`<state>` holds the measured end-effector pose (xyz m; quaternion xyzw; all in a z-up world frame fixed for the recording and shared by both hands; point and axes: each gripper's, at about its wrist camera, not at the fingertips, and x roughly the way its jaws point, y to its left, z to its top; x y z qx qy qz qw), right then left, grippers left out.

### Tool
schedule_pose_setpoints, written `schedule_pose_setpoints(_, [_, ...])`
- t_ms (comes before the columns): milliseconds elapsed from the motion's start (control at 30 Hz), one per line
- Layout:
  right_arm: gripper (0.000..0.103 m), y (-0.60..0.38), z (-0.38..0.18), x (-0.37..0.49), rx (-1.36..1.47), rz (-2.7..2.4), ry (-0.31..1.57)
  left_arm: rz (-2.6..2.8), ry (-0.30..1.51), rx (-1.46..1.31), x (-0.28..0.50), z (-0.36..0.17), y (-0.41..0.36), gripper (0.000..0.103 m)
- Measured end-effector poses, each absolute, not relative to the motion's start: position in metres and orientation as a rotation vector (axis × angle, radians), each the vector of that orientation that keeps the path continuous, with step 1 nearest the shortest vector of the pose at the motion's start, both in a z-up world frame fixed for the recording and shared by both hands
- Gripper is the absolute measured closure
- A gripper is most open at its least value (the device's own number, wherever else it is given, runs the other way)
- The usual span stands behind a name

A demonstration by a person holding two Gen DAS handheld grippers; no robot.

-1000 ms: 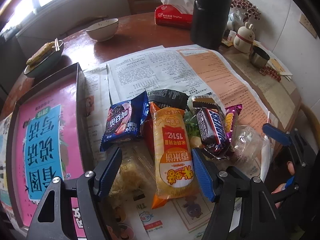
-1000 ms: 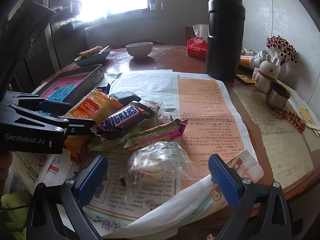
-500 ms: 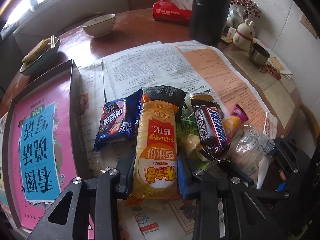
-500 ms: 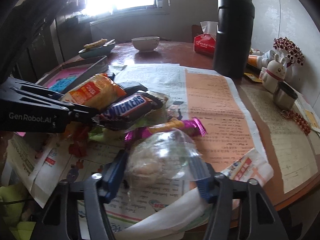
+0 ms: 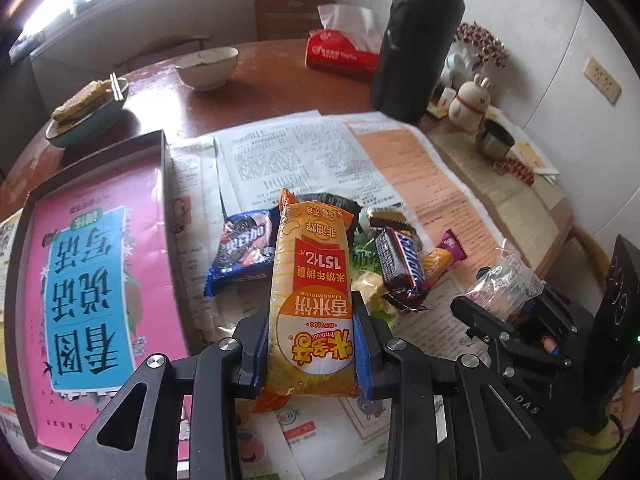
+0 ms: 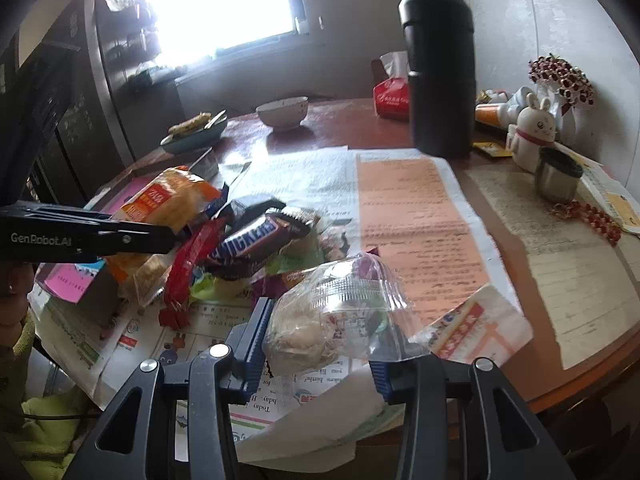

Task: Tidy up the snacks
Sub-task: 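Carry the wafer pack and cookie bag over the pink tray with both tools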

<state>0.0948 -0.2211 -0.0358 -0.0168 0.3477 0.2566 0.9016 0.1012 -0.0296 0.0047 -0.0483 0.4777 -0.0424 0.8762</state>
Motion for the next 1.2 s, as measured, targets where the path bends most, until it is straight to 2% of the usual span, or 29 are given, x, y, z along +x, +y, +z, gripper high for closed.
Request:
schedule_pose_setpoints(500, [0.059, -0.211, 0.003, 0.078, -0.017, 0.578, 0.639, -0.059, 0.915, -0.163, 0.073, 0.032, 0.008, 0.068])
schedule_pose_setpoints(1200, [0.059, -0.111, 0.043, 0.057, -0.095, 0.804, 0.589, 0.097, 0.840, -0.285, 0.026, 0.045, 0.102, 0.068])
